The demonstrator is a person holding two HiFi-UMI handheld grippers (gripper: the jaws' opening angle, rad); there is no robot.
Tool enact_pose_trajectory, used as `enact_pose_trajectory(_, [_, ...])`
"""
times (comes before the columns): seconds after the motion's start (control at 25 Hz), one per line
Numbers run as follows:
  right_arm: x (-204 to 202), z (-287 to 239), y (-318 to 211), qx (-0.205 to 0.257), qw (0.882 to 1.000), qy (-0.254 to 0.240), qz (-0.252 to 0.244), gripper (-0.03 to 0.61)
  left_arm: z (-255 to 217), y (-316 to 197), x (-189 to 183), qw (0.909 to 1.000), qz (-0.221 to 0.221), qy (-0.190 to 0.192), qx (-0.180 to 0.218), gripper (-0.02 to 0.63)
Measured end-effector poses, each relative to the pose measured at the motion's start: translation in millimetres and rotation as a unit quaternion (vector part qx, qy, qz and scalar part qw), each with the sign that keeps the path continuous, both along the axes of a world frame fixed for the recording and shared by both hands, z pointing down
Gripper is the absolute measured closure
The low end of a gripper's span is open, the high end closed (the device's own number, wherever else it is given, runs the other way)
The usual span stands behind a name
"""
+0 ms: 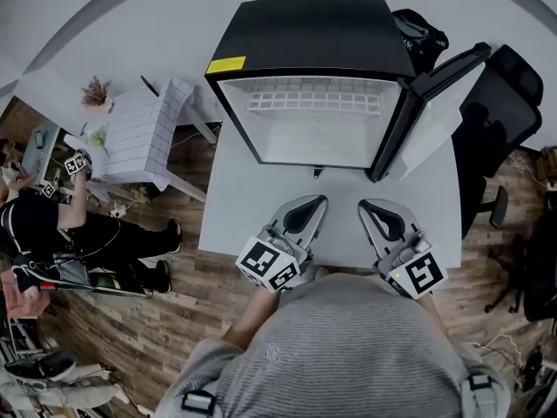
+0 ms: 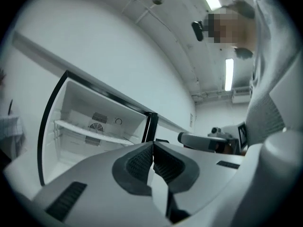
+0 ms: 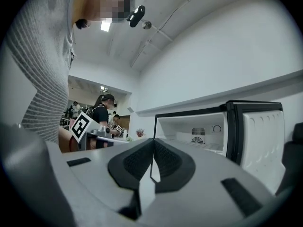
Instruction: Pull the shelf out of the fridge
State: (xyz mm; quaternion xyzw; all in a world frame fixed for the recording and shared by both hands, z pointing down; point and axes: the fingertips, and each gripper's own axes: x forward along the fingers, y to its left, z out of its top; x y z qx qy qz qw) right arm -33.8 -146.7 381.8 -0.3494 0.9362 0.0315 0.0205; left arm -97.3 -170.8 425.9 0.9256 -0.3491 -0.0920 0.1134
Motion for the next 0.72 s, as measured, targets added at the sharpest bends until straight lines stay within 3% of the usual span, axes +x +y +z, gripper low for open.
enact_pose_trajectory(0.08, [1,1,-2,-0.003,1.000,0.001,0.003,0.565,3,-13,-2,0.9953,-0.004,0.075,-0.060,0.603])
enact_pose_trajectory(0.12, [2,2,-3,-0.004,1.000,0.002,0.006,0.565,6,-20,-3,0.9884,-0.004,0.118,-0.095,0.603])
enact_pose_trajectory(0.2, [3,2,-6,-0.004,1.000,0.004,0.009,0.565,10,-31,-2,0.9642,0.006,0.208,-0.164,0.603])
enact_pose_trajectory(0.28, [3,1,-9,-0.003,1.000,0.005,0.008,0.565,14,-39,-1,0.9245,0.024,0.305,-0.227,0.601])
enact_pose_trajectory(0.4, [2,-1,-13,0.000,1.000,0.009,0.005,0.565,15,-54,-2,0.8460,0.043,0.444,-0.292,0.601])
enact_pose_trajectory(0.44, [2,0,-14,0.000,1.000,0.009,0.005,0.565,15,-60,-4,0.8274,0.045,0.472,-0.301,0.601])
enact_pose_trajectory(0.48, [2,0,-15,-0.001,1.000,0.009,0.004,0.565,15,-66,-5,0.8154,0.044,0.490,-0.305,0.601])
enact_pose_trajectory(0.52, [2,0,-16,-0.003,1.000,0.008,0.004,0.565,16,-72,-6,0.8088,0.042,0.500,-0.306,0.601])
enact_pose_trajectory(0.72, [4,2,-18,-0.009,1.000,0.009,0.005,0.565,24,-97,-11,0.7939,0.028,0.522,-0.310,0.601])
